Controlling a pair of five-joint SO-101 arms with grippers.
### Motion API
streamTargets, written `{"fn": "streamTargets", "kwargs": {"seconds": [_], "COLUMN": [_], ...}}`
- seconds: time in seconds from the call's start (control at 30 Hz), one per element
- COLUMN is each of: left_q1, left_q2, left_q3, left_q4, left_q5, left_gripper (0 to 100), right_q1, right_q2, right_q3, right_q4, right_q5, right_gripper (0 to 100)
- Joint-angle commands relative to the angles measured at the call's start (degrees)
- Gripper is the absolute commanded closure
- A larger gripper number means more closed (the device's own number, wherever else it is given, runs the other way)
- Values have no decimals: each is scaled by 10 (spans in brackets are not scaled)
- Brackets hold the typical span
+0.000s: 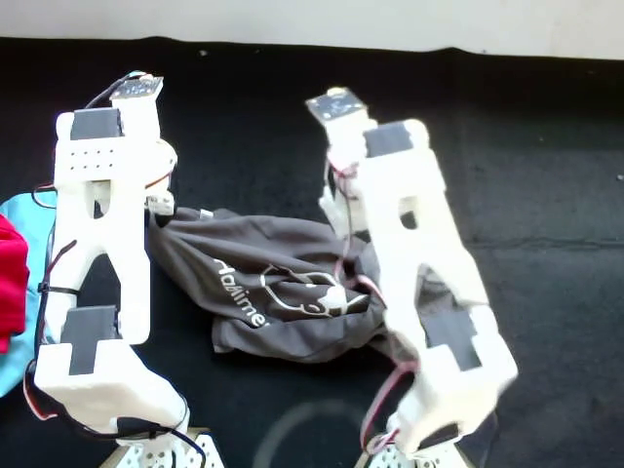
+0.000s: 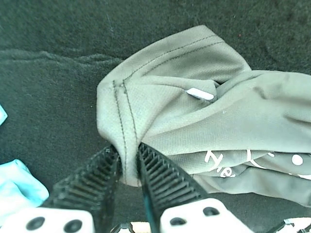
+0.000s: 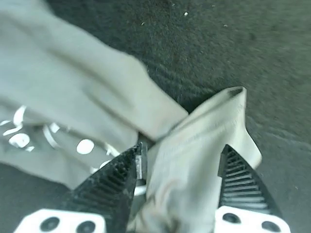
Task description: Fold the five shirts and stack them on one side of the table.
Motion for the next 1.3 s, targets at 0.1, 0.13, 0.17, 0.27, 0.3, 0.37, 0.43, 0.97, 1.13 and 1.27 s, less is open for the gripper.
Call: {"fn": "streamTargets", "kwargs": {"seconds": [0.1,0.13,0.17,0.27,0.3,0.37,0.43,0.97,1.13,1.27], "left_q1": [-6,-6,-6,-6,-6,-6,-6,-4,-4,-4], "left_q2": [-25,-25,-25,-25,-25,-25,-25,-24,-24,-24], "left_q3": [-2,-2,-2,-4,-4,-3,-3,-45,-174,-280], "left_q4": [-3,-3,-3,-3,-4,-4,-5,-23,-7,34], "left_q5": [-4,-4,-4,-4,-4,-4,-4,-4,-4,-4], "left_gripper": [991,991,991,991,991,991,991,991,991,991], "right_q1": [-29,-29,-29,-29,-29,-29,-27,73,121,138], "right_q2": [160,175,189,225,237,254,261,258,256,213], "right_q3": [-109,-116,-124,-145,-149,-154,-154,-444,-595,-651], "right_q4": [30,28,26,29,29,29,26,80,80,80], "right_q5": [-8,-8,-7,-7,-7,-7,-7,-8,-8,-8], "right_gripper": [636,626,628,669,700,791,912,992,992,992]}}
